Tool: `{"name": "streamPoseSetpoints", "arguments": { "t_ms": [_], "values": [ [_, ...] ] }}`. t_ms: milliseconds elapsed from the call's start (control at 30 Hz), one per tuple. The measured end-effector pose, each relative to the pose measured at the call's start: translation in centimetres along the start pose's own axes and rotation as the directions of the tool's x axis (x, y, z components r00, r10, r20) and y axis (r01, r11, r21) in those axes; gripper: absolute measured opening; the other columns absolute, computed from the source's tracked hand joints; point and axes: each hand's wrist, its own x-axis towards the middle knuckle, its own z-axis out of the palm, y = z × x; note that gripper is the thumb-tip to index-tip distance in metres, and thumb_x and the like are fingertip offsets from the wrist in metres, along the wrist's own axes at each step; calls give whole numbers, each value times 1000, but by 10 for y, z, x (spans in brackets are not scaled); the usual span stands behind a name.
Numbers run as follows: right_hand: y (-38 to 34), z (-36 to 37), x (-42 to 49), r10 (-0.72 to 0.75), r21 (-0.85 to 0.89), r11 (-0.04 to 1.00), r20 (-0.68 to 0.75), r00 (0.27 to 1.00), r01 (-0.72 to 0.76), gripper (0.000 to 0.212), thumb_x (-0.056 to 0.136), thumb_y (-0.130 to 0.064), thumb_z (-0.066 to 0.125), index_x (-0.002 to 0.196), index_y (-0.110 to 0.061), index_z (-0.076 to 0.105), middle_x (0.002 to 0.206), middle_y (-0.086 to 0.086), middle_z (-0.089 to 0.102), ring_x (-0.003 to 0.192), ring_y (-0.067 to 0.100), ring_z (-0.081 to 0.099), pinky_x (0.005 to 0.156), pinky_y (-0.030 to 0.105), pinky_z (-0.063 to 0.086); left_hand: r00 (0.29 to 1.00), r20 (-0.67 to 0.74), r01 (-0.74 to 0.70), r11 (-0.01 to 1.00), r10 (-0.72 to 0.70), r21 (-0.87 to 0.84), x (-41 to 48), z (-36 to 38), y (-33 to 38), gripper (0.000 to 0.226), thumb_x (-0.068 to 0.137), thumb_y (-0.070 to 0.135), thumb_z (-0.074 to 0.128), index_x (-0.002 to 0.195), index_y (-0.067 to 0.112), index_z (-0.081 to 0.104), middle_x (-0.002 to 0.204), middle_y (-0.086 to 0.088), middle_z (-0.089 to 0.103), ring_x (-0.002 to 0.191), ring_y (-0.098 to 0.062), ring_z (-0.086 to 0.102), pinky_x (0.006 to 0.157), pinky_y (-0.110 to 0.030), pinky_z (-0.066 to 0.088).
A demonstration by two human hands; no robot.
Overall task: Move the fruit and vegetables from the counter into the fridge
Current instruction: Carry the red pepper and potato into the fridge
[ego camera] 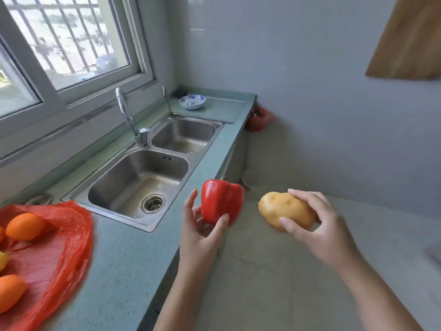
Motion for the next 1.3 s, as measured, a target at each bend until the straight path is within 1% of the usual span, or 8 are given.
{"name": "streamPoseSetpoints", "arguments": {
  "t_ms": [100,333,500,667,900,1100,1233,1300],
  "values": [
    [30,-58,-5,33,-39,999,-126,991,-39,53,58,-56,60,109,-40,55,113,-15,53,103,-8,48,79,2,37,991,133,-5,999,10,-38,2,69,1,75,59,40,70,125,47,35,112,-11,58,87,-11,67,77,-25,50],
    [103,-200,-16,84,-86,988,-385,919,-127,54,59,-54,61,109,-34,57,108,-6,57,99,-9,50,80,1,35,910,412,4,993,47,-122,-10,248,15,84,58,42,69,128,52,23,115,-16,56,86,-4,66,71,-13,47],
    [146,-295,-39,136,-66,977,-530,837,-201,54,59,-55,62,109,-37,56,111,-11,56,102,-6,50,80,3,38,792,601,-2,986,105,-169,-26,371,22,82,60,42,69,125,57,23,123,-12,51,92,-7,65,72,-15,48],
    [183,-370,-74,193,-59,951,-654,731,-304,53,60,-54,62,110,-37,57,107,-16,56,103,-3,51,81,7,41,648,755,87,975,99,-202,-52,474,20,81,58,41,70,126,56,26,125,-2,49,95,-5,64,73,-14,48],
    [226,-441,-102,290,7,890,-780,555,-455,54,60,-52,67,110,-37,57,116,-14,53,105,-10,48,75,0,37,460,886,182,969,66,-167,-78,595,5,76,65,17,67,125,48,32,123,-1,48,90,-5,65,68,-14,49],
    [272,-509,-73,283,-9,833,-852,441,-553,55,61,-57,66,112,-40,55,118,-11,53,107,-8,46,75,2,39,327,942,243,957,75,-160,-66,702,-3,75,57,26,74,119,50,39,120,-5,50,87,-7,65,67,-16,49],
    [307,-559,-27,244,-31,824,-882,404,-566,48,71,-27,75,112,-40,54,117,-11,52,105,-10,45,75,2,38,281,953,261,946,117,-193,-33,780,-6,70,63,15,68,117,49,39,118,-7,50,84,-5,65,65,-15,49],
    [323,-583,0,226,-53,816,-887,403,-576,49,72,-24,76,111,-42,52,116,-15,50,104,-11,44,75,2,38,275,953,277,939,126,-204,-15,819,-4,72,60,19,72,117,48,39,118,-8,50,83,-5,65,65,-15,49]
  ]
}}
